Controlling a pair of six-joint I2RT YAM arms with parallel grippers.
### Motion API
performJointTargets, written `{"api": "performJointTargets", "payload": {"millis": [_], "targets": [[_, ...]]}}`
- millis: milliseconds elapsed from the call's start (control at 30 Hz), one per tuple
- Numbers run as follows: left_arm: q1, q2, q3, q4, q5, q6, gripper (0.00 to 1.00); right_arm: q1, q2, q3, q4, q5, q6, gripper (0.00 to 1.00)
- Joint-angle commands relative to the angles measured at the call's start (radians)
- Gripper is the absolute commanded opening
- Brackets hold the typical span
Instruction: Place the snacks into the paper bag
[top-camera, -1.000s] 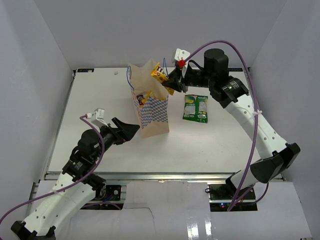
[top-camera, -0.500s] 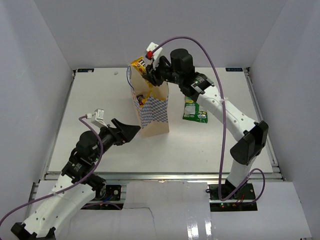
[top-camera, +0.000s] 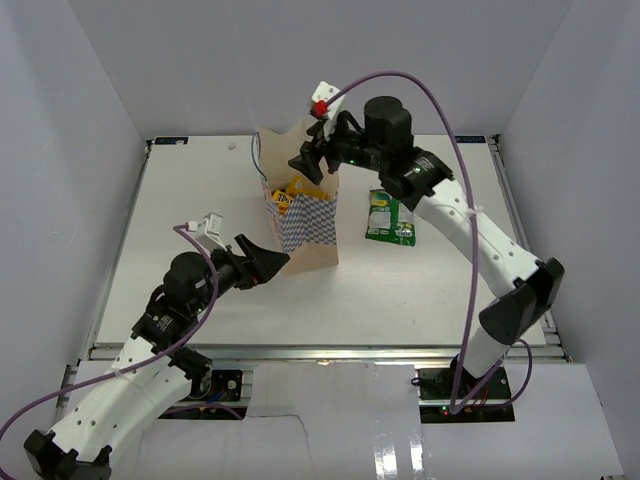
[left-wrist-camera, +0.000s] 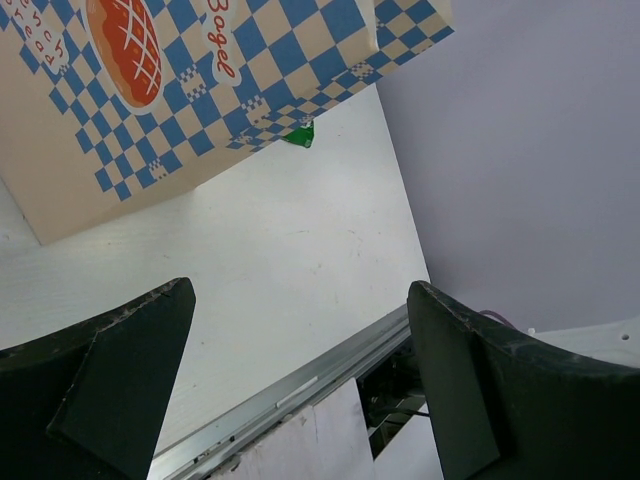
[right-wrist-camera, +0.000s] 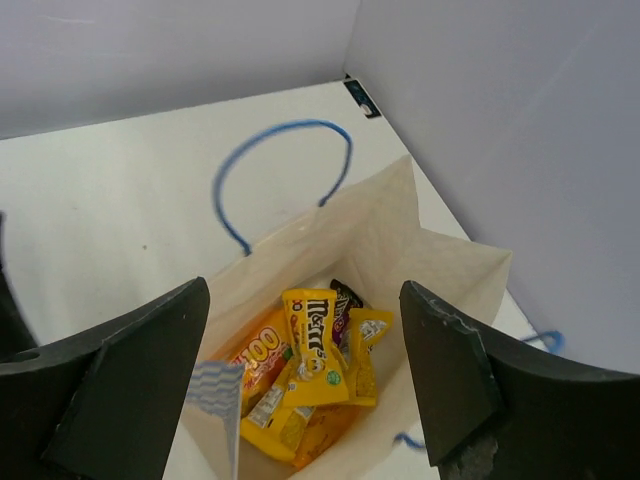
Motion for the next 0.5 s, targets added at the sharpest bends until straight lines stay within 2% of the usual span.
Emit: {"api": "performJointTargets", "payload": {"millis": [0,67,133,167,267,367,467], "targets": [[-0.001,-0.030,0.023,0.021,0.022,0.008,0.98,-0.036,-0.220,-0.041,0.021,-0.170,-0.013,0.83],[-0.001,-0.050,0.009,0.021,0.013,-0.001,0.98,-0.069,-0.273,-0.135,0.015,-0.181,0.008,0.83],[-0.001,-0.064,-0.008,0.020,0.007,-0.007,0.98,-0.193,-0.339,-0.263,0.015,-0.172,0.039,0.86],[-0.001,-0.064,-0.009,0.020,0.007,-0.007,0.98,-0.194,-0.354,-0.309,0.015,-0.169,0.056,0.86],[-0.001,-0.054,-0.009,0.024,0.005,-0.009,0.98,-0.365,-0.382,-0.481,0.015,-0.065,0.114,0.93],[-0.001,-0.031,-0.005,0.040,0.014,-0.001,0.98,-0.453,-0.347,-0.598,0.013,0.047,0.198,0.96],[-0.001,0.018,0.004,0.061,0.025,0.006,0.98,-0.540,-0.208,-0.600,-0.039,0.084,0.310,0.98]]}}
